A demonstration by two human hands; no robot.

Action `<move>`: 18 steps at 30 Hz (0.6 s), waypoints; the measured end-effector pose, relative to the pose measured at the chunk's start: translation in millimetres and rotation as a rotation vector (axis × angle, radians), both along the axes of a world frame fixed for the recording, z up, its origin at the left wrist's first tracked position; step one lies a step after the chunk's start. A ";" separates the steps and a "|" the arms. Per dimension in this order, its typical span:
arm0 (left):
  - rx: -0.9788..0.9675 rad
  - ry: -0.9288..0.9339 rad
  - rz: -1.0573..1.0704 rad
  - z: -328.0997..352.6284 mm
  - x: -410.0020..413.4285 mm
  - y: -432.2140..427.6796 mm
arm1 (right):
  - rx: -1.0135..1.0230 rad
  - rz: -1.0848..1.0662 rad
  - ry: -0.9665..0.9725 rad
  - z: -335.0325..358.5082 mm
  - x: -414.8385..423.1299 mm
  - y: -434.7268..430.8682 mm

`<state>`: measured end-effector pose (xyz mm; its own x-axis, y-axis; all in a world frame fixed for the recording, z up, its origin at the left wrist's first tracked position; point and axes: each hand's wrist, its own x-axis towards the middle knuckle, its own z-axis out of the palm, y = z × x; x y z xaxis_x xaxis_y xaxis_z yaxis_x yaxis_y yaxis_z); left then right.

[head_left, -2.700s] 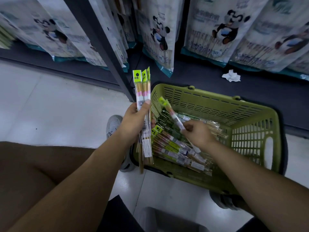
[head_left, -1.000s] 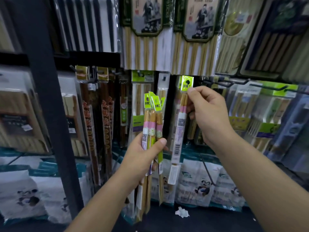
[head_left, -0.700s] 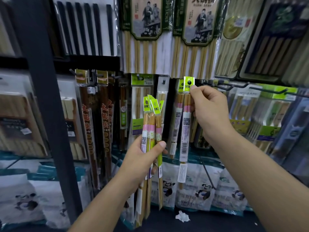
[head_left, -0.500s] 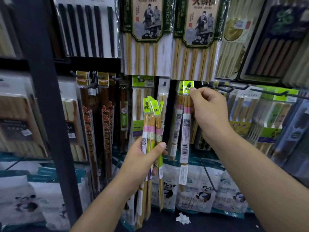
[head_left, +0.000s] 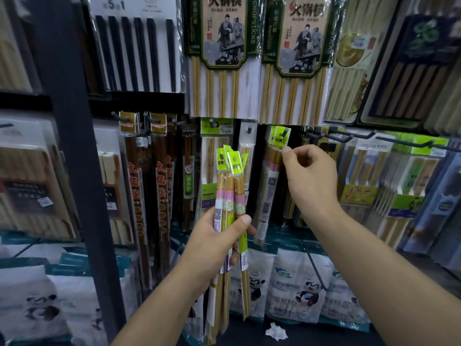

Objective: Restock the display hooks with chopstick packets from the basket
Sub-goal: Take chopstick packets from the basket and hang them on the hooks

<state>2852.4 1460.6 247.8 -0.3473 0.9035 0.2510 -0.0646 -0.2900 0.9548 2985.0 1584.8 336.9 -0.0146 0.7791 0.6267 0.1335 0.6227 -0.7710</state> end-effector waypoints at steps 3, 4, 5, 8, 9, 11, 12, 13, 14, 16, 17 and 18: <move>0.013 0.004 -0.016 1.8 0.5 -1.8 | 0.025 0.084 -0.007 -7.3 1.3 -22.2; 0.014 0.006 -0.019 1.9 0.6 -2.3 | 0.013 0.152 -0.036 -9.3 0.8 -29.9; 0.015 0.006 -0.024 1.4 0.6 -2.5 | -0.007 0.232 -0.071 -10.8 0.1 -37.0; 0.023 0.012 -0.037 0.3 1.3 -3.3 | -0.044 0.416 -0.118 -12.3 -1.6 -50.8; 0.027 0.011 -0.040 -0.2 1.4 -3.4 | -0.041 0.436 -0.118 -11.9 -2.1 -53.0; 0.028 0.007 -0.042 -1.0 1.3 -3.6 | -0.044 0.449 -0.114 -11.1 -2.5 -55.3; 0.026 0.011 -0.043 -1.2 0.8 -3.9 | -0.050 0.450 -0.108 -11.0 -2.2 -55.7; 0.026 0.015 -0.047 -1.4 0.3 -3.9 | -0.057 0.451 -0.100 -10.9 -1.9 -55.7; 0.026 0.019 -0.056 -1.5 -0.1 -4.2 | -0.065 0.451 -0.093 -10.9 -1.3 -55.4; 0.035 0.032 -0.076 -0.5 0.6 -4.8 | -0.084 0.462 -0.075 -10.4 -0.3 -55.0; 0.042 0.038 -0.081 -0.3 1.1 -4.7 | -0.097 0.473 -0.062 -9.8 0.1 -55.0; 0.048 0.039 -0.079 0.2 1.6 -4.6 | -0.110 0.484 -0.052 -8.9 0.5 -54.7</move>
<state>2854.0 1456.0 248.0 -0.2649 0.9142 0.3068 -0.0525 -0.3313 0.9421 2985.5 1530.1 328.0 -0.4201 0.7368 0.5298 -0.1109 0.5377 -0.8358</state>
